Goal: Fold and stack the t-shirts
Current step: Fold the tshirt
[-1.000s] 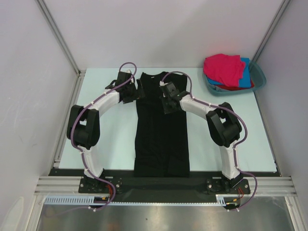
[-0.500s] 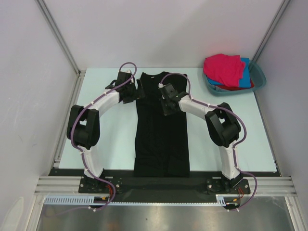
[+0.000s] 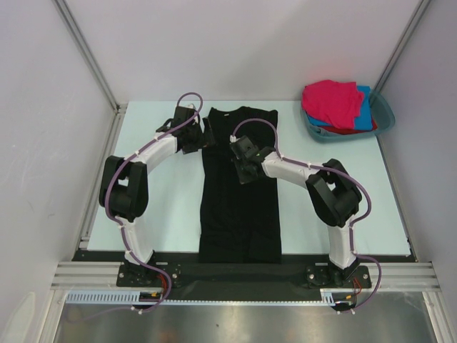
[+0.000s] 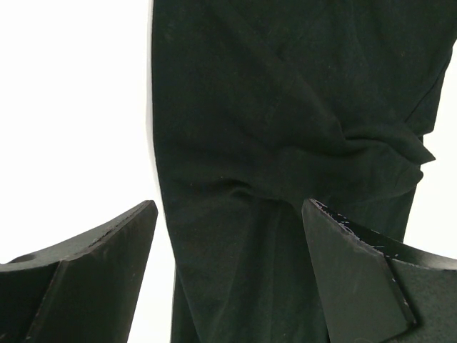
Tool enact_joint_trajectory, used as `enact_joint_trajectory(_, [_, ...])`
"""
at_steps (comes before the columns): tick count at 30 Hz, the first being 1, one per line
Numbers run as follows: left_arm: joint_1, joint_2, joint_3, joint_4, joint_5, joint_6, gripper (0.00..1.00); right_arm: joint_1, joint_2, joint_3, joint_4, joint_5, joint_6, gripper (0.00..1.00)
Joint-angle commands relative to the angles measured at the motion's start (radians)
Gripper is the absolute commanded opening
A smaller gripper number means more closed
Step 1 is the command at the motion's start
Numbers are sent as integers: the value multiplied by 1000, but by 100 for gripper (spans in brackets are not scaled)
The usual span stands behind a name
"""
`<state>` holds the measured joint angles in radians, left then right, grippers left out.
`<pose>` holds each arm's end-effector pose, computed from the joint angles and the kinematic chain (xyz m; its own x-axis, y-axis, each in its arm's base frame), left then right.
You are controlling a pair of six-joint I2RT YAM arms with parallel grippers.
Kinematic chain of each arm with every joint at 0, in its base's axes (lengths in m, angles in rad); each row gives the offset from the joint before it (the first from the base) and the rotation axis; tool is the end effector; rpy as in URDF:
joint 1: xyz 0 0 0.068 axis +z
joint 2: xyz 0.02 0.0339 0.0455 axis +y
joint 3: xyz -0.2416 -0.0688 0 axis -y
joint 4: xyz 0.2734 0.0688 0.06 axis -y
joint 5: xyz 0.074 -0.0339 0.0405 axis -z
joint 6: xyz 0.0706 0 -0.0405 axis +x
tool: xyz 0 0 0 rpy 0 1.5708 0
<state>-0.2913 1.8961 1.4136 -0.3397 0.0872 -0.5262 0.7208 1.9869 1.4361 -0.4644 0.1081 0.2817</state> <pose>0.4441 -0.1396 0.1630 -0.7791 -0.2888 -0.5565 -0.0560 0.9161 -0.3970 0.3492 0.2966 0.1200 -0.7836 -0.3205 -0.5321 -0.4118 0.9094 0.0586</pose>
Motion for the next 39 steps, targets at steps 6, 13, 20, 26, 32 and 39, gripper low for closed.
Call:
enact_joint_trajectory(6, [9, 0, 24, 19, 23, -15, 89, 3, -56, 13, 27, 123, -36, 55])
enact_joint_trajectory(13, [9, -3, 24, 15, 14, -15, 89, 6, -13, 93, 9, 159, -117, 59])
enact_joint_trajectory(20, [9, 1, 24, 15, 25, -17, 89, -9, 39, 138, -6, 183, -156, 59])
enact_joint_trajectory(26, [9, 1, 24, 11, 14, -14, 89, -24, 76, 147, 3, 169, -170, 59])
enact_joint_trajectory(32, [9, 4, 25, 13, 13, -15, 89, -34, 98, 158, 1, 162, -171, 47])
enact_joint_trajectory(39, [9, 6, 27, 11, 16, -14, 89, -31, 78, 153, -2, 154, -185, 1])
